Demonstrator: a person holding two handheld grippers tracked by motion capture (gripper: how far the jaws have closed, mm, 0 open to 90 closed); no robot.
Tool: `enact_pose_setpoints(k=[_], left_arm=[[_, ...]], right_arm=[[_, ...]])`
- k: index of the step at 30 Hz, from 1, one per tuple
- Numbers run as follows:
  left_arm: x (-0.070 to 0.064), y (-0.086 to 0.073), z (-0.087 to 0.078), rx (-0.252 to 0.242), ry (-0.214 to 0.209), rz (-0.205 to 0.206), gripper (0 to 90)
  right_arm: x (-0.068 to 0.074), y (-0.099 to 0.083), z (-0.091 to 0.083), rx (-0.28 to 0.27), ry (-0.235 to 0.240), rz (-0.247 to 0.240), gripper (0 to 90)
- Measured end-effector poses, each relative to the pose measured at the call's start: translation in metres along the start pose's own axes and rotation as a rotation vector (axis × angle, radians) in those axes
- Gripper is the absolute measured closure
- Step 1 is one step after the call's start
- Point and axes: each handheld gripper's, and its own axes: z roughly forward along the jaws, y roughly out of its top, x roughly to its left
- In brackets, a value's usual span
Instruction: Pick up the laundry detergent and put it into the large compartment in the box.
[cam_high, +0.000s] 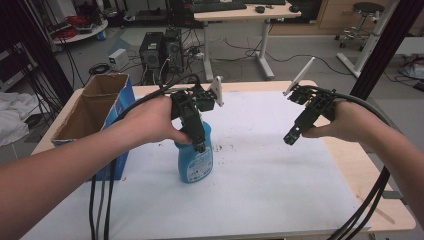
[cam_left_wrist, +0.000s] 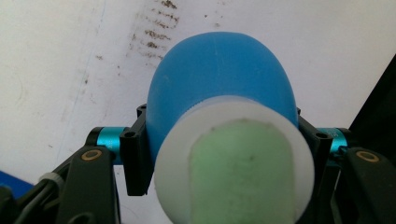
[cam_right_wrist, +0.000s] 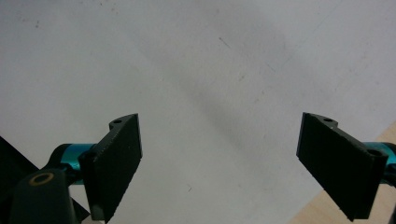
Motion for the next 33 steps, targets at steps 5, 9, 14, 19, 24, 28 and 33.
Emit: enact_pose_setpoints(k=[5, 9, 14, 19, 24, 28, 33], left_arm=[[0.0, -0.001, 0.0, -0.006, -0.004, -0.004, 36.8], [0.0, -0.001, 0.0, -0.01, 0.0, 0.001, 37.1], [0.0, -0.002, -0.002, -0.012, -0.011, 0.008, 37.3], [0.002, -0.004, -0.012, -0.021, -0.014, 0.014, 37.4], [0.005, -0.006, -0.03, -0.029, -0.011, 0.027, 37.4], [0.007, -0.01, -0.047, -0.034, -0.003, 0.035, 37.4], [0.012, -0.016, -0.066, -0.046, 0.006, 0.033, 37.4]], right_arm=[[0.0, 0.0, 0.0, 0.003, -0.002, -0.003, 13.4], [0.0, 0.0, 0.0, 0.0, 0.0, 0.0, 13.4], [0.0, 0.0, 0.0, 0.003, 0.0, 0.002, 13.3], [0.0, 0.001, 0.0, 0.004, 0.0, -0.006, 13.4], [0.001, 0.004, -0.001, 0.004, 0.001, -0.001, 13.3], [0.001, 0.006, -0.002, 0.003, 0.0, -0.005, 13.4], [0.001, 0.008, -0.001, 0.008, 0.004, -0.003, 13.4]])
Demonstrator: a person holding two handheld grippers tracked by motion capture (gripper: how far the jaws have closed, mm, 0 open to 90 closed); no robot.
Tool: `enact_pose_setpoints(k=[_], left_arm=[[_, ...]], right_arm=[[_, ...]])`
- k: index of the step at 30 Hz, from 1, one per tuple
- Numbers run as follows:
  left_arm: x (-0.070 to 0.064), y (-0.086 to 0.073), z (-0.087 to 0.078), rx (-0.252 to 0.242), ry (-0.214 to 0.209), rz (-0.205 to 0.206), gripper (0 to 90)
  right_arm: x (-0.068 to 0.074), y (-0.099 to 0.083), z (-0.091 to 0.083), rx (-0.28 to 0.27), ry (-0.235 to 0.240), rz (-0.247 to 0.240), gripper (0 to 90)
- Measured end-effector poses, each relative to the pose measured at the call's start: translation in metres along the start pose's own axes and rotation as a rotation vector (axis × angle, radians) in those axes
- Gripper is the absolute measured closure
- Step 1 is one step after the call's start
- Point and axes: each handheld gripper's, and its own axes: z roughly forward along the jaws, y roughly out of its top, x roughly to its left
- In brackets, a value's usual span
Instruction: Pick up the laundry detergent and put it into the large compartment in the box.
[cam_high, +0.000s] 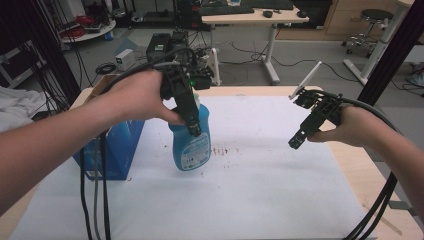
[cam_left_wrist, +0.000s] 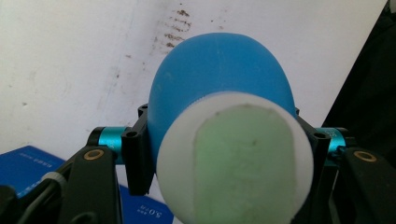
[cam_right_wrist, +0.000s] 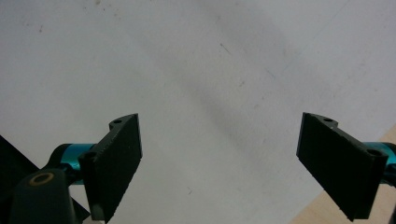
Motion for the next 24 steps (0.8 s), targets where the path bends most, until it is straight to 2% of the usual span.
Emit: enact_pose_setpoints(k=[4, 8, 19, 24], left_arm=[[0.005, -0.005, -0.018, -0.013, 0.001, -0.007, 37.4], [0.011, -0.012, -0.035, -0.016, 0.022, -0.015, 37.4], [0.03, -0.036, -0.092, -0.083, 0.045, -0.069, 37.4], [0.036, -0.049, -0.109, -0.1, 0.072, -0.094, 37.4]], right_arm=[[-0.002, 0.001, 0.0, 0.001, 0.007, 0.002, 13.4], [-0.003, 0.003, 0.0, -0.004, 0.011, 0.006, 13.3], [-0.004, 0.006, 0.001, -0.002, 0.013, 0.009, 13.3], [-0.005, 0.008, 0.002, -0.004, 0.017, 0.012, 13.4]])
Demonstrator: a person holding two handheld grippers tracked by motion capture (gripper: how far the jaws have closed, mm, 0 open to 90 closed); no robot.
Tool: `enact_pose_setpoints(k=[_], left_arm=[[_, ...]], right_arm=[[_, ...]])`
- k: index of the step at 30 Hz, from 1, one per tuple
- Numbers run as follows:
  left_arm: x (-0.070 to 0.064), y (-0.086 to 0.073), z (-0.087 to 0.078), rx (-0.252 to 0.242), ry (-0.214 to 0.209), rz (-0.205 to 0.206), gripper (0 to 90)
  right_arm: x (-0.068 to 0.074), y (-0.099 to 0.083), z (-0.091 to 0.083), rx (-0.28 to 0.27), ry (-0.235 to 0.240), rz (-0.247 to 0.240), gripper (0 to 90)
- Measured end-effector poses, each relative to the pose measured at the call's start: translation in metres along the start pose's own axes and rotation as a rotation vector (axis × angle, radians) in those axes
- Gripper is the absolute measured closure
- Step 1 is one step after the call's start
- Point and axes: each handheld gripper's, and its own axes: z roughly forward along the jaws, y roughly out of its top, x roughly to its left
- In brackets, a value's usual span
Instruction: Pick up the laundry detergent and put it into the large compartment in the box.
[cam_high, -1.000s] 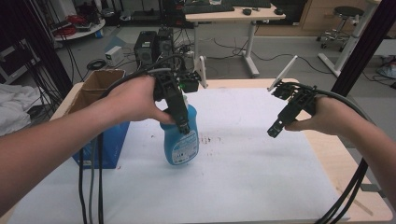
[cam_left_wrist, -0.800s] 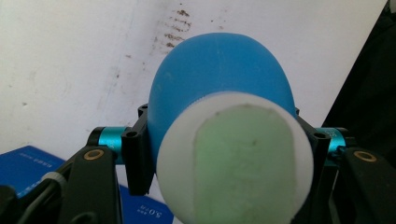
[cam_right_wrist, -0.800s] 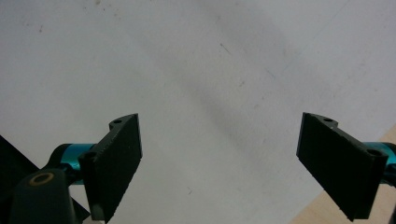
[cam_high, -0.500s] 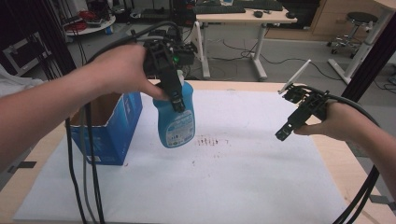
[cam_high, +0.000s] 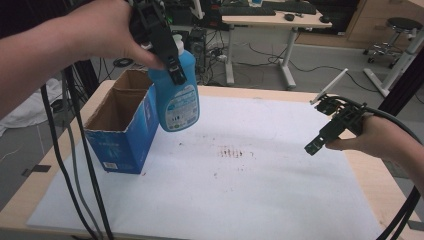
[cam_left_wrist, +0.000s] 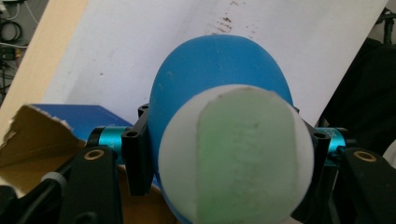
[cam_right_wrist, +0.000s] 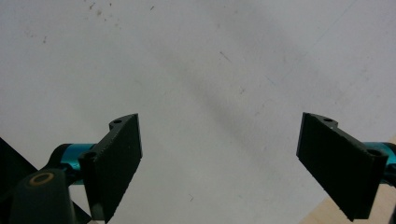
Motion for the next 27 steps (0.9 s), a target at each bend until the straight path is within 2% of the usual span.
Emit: enact_pose_setpoints(k=[7, 15, 27], left_arm=[[0.011, -0.016, -0.019, -0.013, 0.009, -0.037, 37.5], [0.029, -0.036, -0.035, -0.019, 0.039, -0.104, 37.5], [0.056, -0.066, -0.042, 0.002, 0.085, -0.208, 37.5]], right_arm=[[-0.002, 0.002, 0.001, -0.006, 0.007, 0.004, 13.4], [-0.005, 0.001, 0.0, -0.012, 0.009, 0.012, 13.4], [-0.008, 0.0, -0.001, -0.015, 0.009, 0.019, 13.4]])
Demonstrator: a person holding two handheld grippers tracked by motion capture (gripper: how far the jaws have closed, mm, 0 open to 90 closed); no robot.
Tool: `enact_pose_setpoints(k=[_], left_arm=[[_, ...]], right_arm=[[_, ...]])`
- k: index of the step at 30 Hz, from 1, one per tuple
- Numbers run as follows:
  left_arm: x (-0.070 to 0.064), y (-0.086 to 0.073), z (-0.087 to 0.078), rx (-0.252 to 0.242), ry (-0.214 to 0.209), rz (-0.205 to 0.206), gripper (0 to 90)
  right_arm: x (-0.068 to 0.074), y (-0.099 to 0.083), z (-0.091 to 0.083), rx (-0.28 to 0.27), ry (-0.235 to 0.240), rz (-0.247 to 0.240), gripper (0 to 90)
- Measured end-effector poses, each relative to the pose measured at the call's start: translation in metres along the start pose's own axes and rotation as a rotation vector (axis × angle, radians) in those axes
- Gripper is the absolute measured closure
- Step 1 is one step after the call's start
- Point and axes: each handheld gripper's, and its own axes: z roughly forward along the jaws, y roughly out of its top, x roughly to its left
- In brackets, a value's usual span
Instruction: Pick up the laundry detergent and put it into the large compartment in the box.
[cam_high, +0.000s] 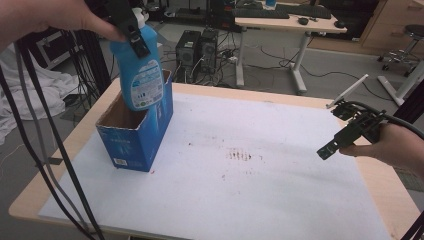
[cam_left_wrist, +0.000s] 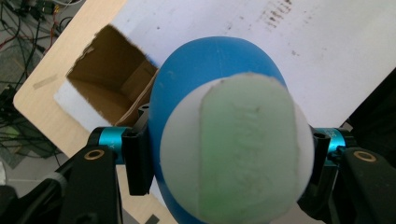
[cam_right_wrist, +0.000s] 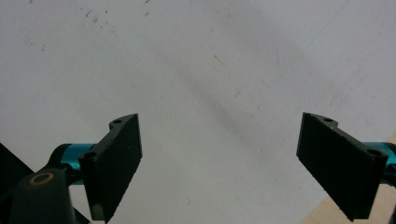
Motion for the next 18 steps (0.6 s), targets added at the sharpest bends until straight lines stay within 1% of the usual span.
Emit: enact_pose_setpoints(k=[5, 6, 7, 10, 11, 13, 18], left_arm=[[0.01, -0.009, 0.002, 0.01, 0.013, -0.031, 37.5], [0.011, -0.01, 0.002, 0.017, 0.015, -0.027, 37.5], [0.012, -0.011, 0.003, 0.013, 0.017, -0.037, 37.5], [0.014, -0.013, 0.004, 0.018, 0.016, -0.038, 37.6], [0.015, -0.015, 0.006, 0.015, 0.013, -0.051, 37.6], [0.018, -0.017, 0.007, 0.018, 0.01, -0.058, 37.6], [0.022, -0.021, 0.012, 0.028, 0.019, -0.071, 37.6]], right_arm=[[0.0, 0.001, 0.0, 0.002, 0.0, -0.003, 13.4], [0.0, 0.001, 0.0, 0.004, 0.001, -0.002, 13.3], [0.0, 0.001, 0.0, 0.006, -0.001, -0.001, 13.3], [0.0, 0.001, 0.0, 0.004, 0.001, -0.002, 13.4], [0.0, 0.001, 0.0, 0.004, 0.0, -0.001, 13.4], [-0.001, 0.0, 0.0, 0.004, -0.001, 0.0, 13.4], [-0.002, -0.001, -0.001, 0.005, -0.003, 0.007, 13.3]])
